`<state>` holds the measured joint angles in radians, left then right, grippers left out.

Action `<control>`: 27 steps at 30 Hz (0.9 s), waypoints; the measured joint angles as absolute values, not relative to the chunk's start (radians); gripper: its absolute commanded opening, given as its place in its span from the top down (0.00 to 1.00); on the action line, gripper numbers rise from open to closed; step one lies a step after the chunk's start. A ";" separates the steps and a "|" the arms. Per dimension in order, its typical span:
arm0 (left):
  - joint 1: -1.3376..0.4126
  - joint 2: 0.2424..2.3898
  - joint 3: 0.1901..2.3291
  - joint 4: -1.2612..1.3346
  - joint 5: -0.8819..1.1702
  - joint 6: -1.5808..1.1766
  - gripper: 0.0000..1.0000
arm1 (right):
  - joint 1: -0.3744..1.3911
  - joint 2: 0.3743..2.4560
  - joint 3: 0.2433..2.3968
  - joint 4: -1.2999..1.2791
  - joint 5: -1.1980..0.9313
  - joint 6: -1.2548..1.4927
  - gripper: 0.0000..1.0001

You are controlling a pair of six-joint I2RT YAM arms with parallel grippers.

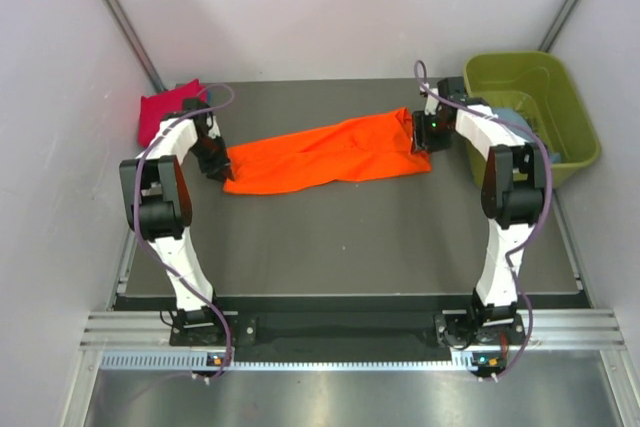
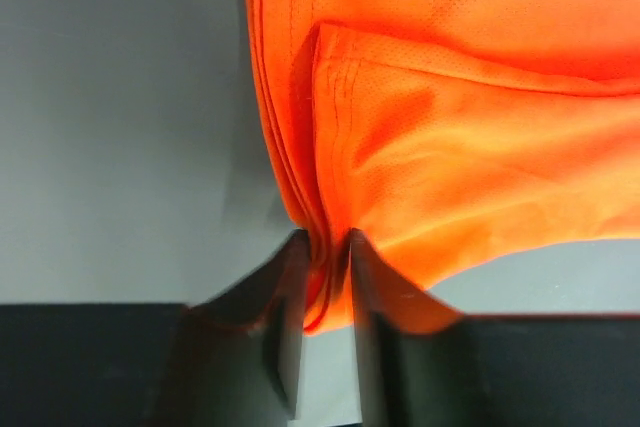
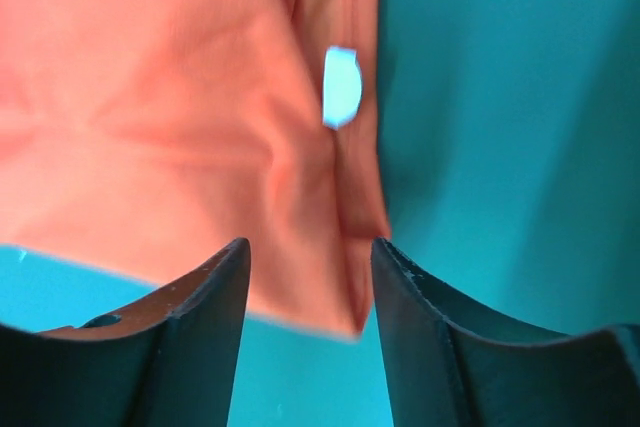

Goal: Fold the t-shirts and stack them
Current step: Fold the tshirt

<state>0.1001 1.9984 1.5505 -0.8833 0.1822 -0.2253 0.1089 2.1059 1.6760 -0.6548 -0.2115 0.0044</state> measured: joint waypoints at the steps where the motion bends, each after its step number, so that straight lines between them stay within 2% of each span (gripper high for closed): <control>1: 0.101 1.998 1.551 -0.883 0.183 -0.229 0.61 | 0.109 2.085 1.658 -0.654 -0.211 0.006 0.47; 8: 0.101 1.998 1.537 -0.882 0.194 -0.235 0.57 | 0.109 1.953 1.503 -0.653 -0.212 0.012 0.47; 15: 0.101 1.999 1.497 -0.884 0.197 -0.242 0.57 | 0.109 1.956 1.451 -0.661 -0.215 0.011 0.49; 18: 0.101 1.999 1.481 -0.882 0.197 -0.242 0.63 | 0.107 1.972 1.455 -0.654 -0.215 0.010 0.67; 19: 0.101 1.999 1.475 -0.883 0.197 -0.242 0.72 | 0.105 1.986 1.459 -0.651 -0.215 0.008 0.79; 21: 0.101 1.999 1.460 -0.883 0.193 -0.247 0.87 | 0.099 2.017 1.475 -0.651 -0.214 0.005 0.87; 22: 0.101 1.999 1.454 -0.883 0.192 -0.247 1.00 | 0.095 2.037 1.487 -0.651 -0.214 0.007 0.94; 25: 0.099 1.999 1.451 -0.883 0.185 -0.242 1.00 | 0.079 2.063 1.524 -0.663 -0.216 -0.003 1.00; 27: 0.096 1.999 1.451 -0.883 0.185 -0.241 1.00 | 0.071 2.070 1.540 -0.659 -0.207 -0.009 1.00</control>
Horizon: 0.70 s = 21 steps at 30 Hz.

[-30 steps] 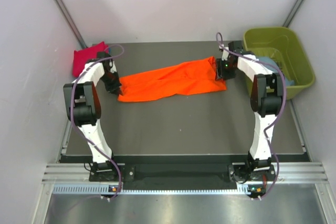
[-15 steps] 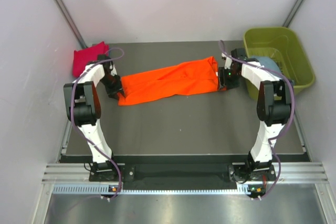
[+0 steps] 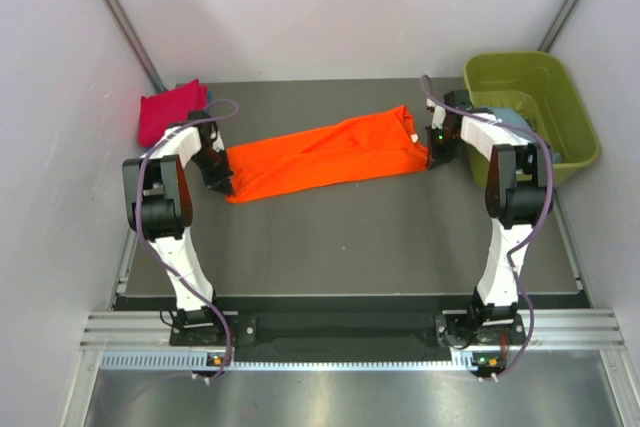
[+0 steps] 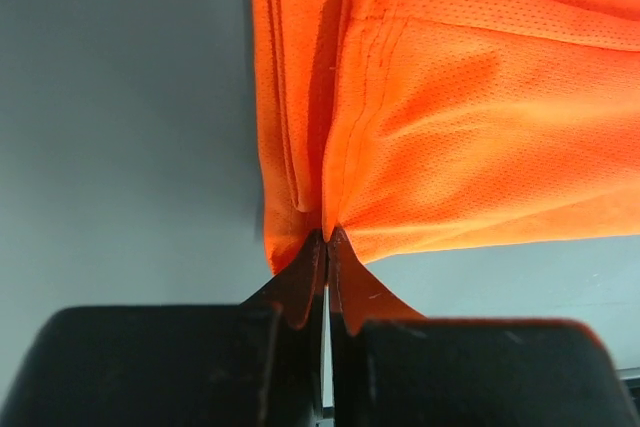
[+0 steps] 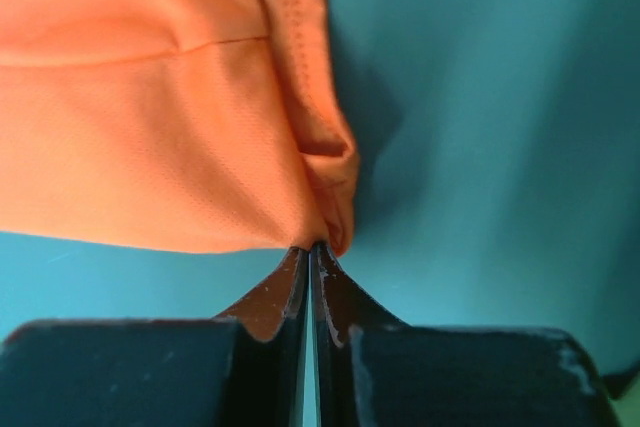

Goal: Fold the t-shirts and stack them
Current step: Fold the tshirt

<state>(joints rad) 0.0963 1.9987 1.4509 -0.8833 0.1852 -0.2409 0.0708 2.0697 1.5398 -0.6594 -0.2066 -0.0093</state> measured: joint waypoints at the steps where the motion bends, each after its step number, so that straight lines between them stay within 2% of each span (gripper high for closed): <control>1: 0.096 1.999 1.451 -0.884 0.185 -0.241 1.00 | 0.067 2.072 1.545 -0.657 -0.199 -0.015 1.00; 8: 0.066 1.995 1.439 -0.881 0.199 -0.236 1.00 | 0.047 2.078 1.573 -0.665 -0.150 -0.031 1.00; 19: -0.036 1.938 1.325 -0.883 0.249 -0.241 1.00 | 0.038 2.239 1.851 -0.646 -0.102 -0.044 1.00; 21: -0.053 1.928 1.318 -0.884 0.251 -0.242 0.87 | 0.038 2.266 1.882 -0.641 -0.097 -0.044 1.00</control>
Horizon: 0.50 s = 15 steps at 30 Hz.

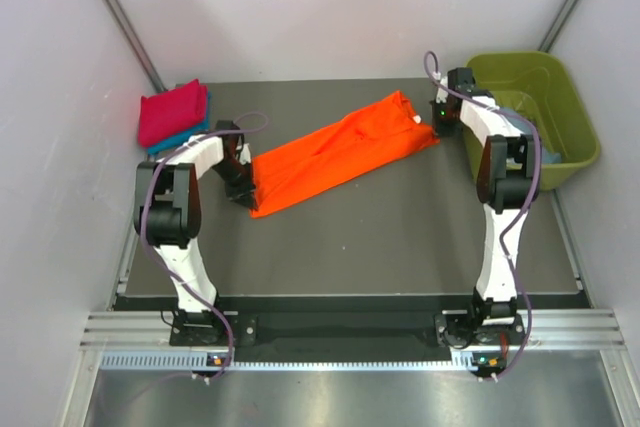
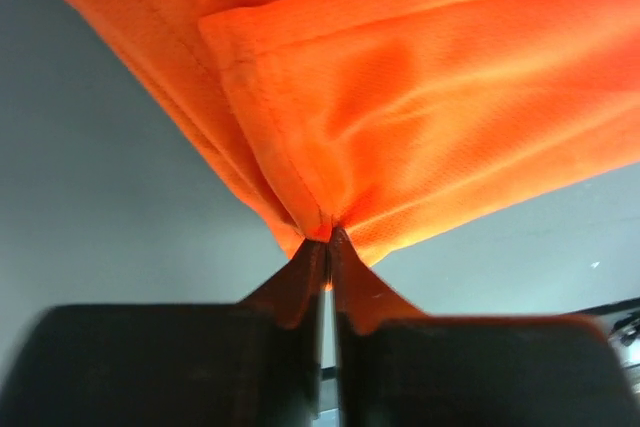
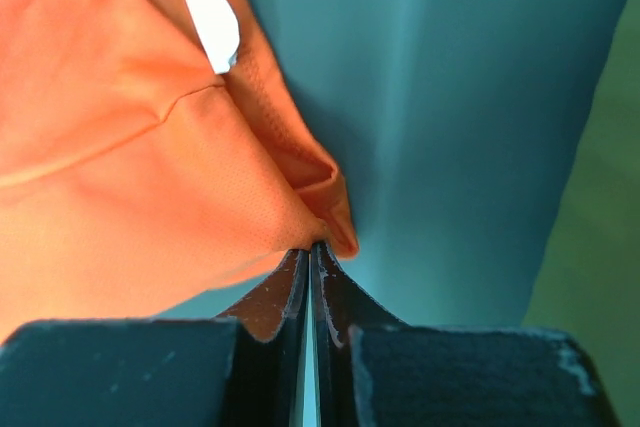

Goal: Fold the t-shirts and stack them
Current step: Fold the tshirt

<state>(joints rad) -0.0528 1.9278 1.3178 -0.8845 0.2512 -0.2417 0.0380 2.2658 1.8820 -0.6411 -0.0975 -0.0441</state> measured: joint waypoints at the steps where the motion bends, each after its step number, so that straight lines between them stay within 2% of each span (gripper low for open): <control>1: -0.059 1.922 1.317 -0.884 0.254 -0.241 0.71 | 0.038 2.279 1.895 -0.638 -0.096 -0.044 0.98; 3: -0.065 1.908 1.317 -0.887 0.258 -0.239 0.62 | 0.038 2.298 1.913 -0.633 -0.090 -0.043 0.88; 4: -0.064 1.900 1.321 -0.895 0.257 -0.237 0.59 | 0.038 2.300 1.914 -0.632 -0.087 -0.041 0.69; 7: -0.054 1.882 1.374 -0.928 0.249 -0.222 0.53 | 0.038 2.295 1.910 -0.632 -0.076 -0.034 0.49; 12: 0.007 1.892 1.602 -0.924 0.208 -0.179 0.53 | 0.038 2.214 1.822 -0.641 -0.086 0.004 0.40; 15: 0.040 1.942 1.720 -0.889 0.178 -0.158 0.54 | 0.038 2.139 1.764 -0.655 -0.123 0.048 0.39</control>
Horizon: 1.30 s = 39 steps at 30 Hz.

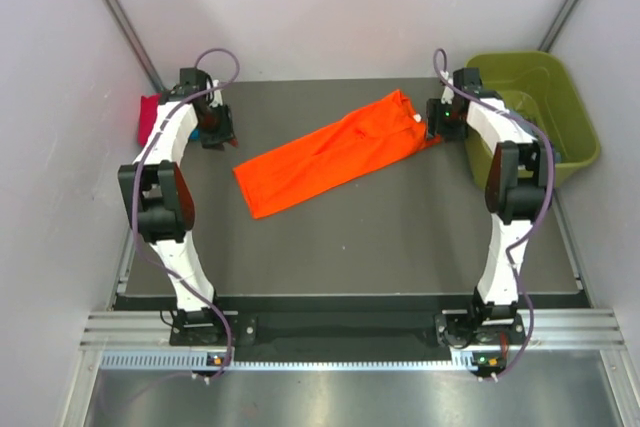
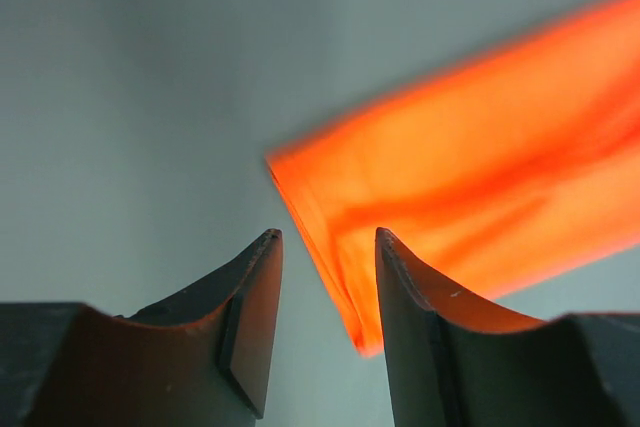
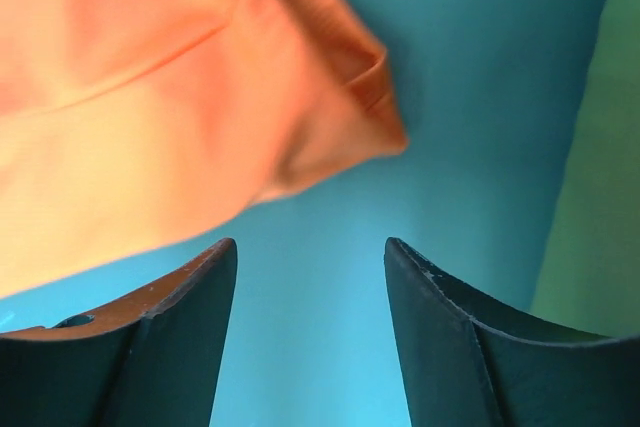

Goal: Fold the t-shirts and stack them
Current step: Fold the tshirt

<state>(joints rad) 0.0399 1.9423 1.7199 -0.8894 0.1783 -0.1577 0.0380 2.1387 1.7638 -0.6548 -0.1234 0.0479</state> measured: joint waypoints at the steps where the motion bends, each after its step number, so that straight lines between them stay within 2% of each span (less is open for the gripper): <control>1: 0.048 1.971 1.756 -0.876 0.164 -0.153 0.55 | 0.038 2.119 1.750 -0.655 -0.137 0.058 0.38; 5: 0.055 2.119 1.852 -0.842 0.130 -0.129 0.58 | 0.038 2.063 1.706 -0.656 -0.195 0.097 0.38; 11: 0.045 2.256 1.864 -0.847 0.105 -0.098 0.59 | 0.038 2.059 1.645 -0.656 -0.228 0.115 0.38; 20: 0.045 2.247 1.843 -0.847 0.093 -0.092 0.59 | 0.038 2.060 1.632 -0.656 -0.231 0.115 0.38; 30: 0.046 2.142 1.790 -0.858 0.134 -0.117 0.53 | 0.038 2.060 1.608 -0.654 -0.234 0.115 0.38; 39: 0.046 2.132 1.753 -0.863 0.164 -0.130 0.54 | 0.038 2.060 1.597 -0.654 -0.233 0.108 0.38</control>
<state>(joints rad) 0.0463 2.1319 1.7535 -0.8631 0.1638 -0.1295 0.0383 2.0598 1.5967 -0.6540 -0.2333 0.1078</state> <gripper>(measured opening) 0.466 0.619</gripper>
